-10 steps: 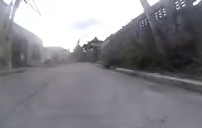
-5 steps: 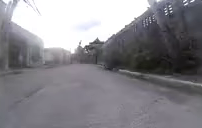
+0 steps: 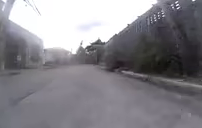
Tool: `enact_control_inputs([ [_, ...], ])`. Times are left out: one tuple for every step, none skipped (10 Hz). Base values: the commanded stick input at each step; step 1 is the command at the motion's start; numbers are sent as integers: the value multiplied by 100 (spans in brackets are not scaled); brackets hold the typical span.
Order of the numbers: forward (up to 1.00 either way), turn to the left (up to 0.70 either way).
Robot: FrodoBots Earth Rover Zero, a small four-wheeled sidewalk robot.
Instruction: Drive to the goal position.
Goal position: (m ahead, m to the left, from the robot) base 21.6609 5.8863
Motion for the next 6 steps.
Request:
enact_control_inputs([
  [100, 0],
  [100, 0],
  [100, 0],
  [100, 0],
  [100, 0],
  [100, 4],
])
